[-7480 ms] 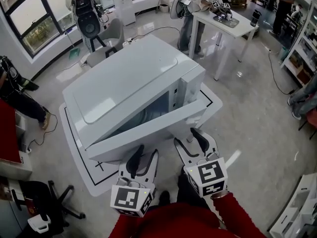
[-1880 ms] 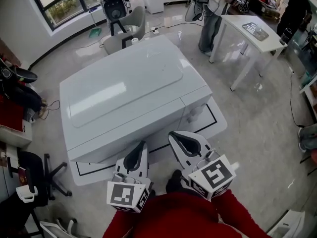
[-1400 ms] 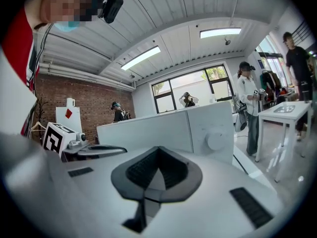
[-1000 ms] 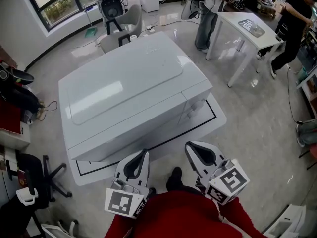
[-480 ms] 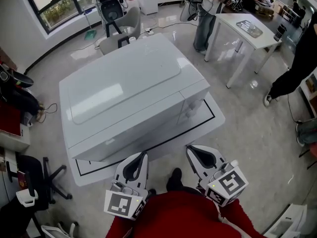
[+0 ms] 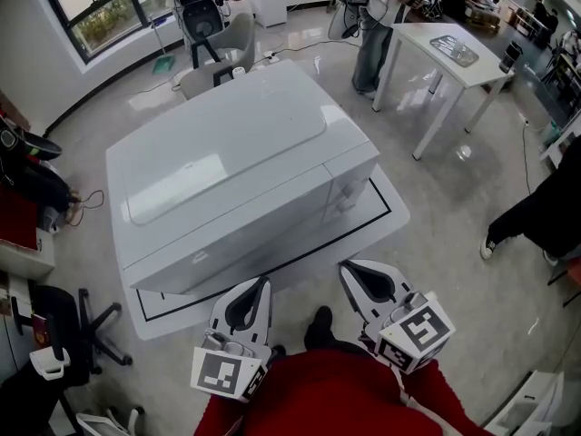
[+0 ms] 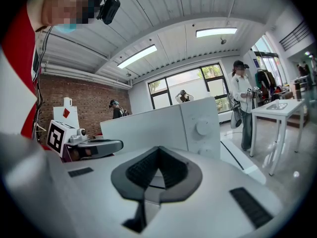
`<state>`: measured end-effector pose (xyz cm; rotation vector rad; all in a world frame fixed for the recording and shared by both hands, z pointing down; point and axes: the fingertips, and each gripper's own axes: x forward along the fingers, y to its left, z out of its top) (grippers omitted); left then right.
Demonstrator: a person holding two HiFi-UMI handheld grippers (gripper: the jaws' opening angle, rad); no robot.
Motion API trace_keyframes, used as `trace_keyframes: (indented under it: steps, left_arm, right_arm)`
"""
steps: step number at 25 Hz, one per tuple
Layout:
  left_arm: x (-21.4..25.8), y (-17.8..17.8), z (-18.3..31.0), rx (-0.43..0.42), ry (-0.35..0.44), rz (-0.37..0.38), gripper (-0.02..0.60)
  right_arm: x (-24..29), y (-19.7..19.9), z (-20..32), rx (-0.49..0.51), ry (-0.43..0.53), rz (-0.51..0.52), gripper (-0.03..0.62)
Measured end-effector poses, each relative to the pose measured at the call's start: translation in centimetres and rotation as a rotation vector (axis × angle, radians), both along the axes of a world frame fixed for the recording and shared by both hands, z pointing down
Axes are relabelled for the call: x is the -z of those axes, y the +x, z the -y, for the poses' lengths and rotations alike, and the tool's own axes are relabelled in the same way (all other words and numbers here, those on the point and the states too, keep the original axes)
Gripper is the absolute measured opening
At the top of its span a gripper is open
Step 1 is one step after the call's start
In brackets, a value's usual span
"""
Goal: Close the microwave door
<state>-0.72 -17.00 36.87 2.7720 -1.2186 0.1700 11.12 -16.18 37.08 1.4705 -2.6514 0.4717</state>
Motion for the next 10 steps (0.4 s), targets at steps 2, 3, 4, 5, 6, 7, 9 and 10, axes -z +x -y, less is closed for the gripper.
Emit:
trace_keyframes:
  steps: [2,3,4,5,6,7,9,10]
  left_arm:
    - [-0.06,0.1,-0.03,0.003,-0.007,-0.004,0.009]
    - [-0.05,0.17,-0.06,0.003,-0.007,-0.004,0.009]
    - [-0.03,0.24,-0.09,0.002,-0.004,-0.003,0.009]
    - [0.0,0.31,-0.13,0.0,-0.002,-0.003,0.009]
    - [0.04,0.37,-0.16,0.001,-0.004,-0.007,0.009]
    - [0.08,0.42,-0.18,0.005,-0.009,-0.013,0.009]
    - [0.26,0.6,-0.21,0.011,-0.019,-0.027,0.009]
    - [0.37,0.69,-0.23,0.012,-0.022,-0.032,0.009]
  right_arm:
    - [0.0,0.03,-0.02,-0.001,0.001,-0.001,0.014]
    - [0.01,0.08,-0.05,-0.002,0.001,0.0,0.014]
    - [0.01,0.13,-0.09,-0.004,0.0,0.001,0.014]
    - [0.01,0.18,-0.14,-0.005,0.0,0.002,0.014]
    - [0.03,0.24,-0.18,-0.005,0.0,0.004,0.014]
    - [0.05,0.29,-0.22,-0.006,-0.001,0.004,0.014]
    - [0.1,0.39,-0.27,-0.006,-0.001,0.005,0.014]
    - [0.12,0.44,-0.29,-0.005,-0.001,0.004,0.014]
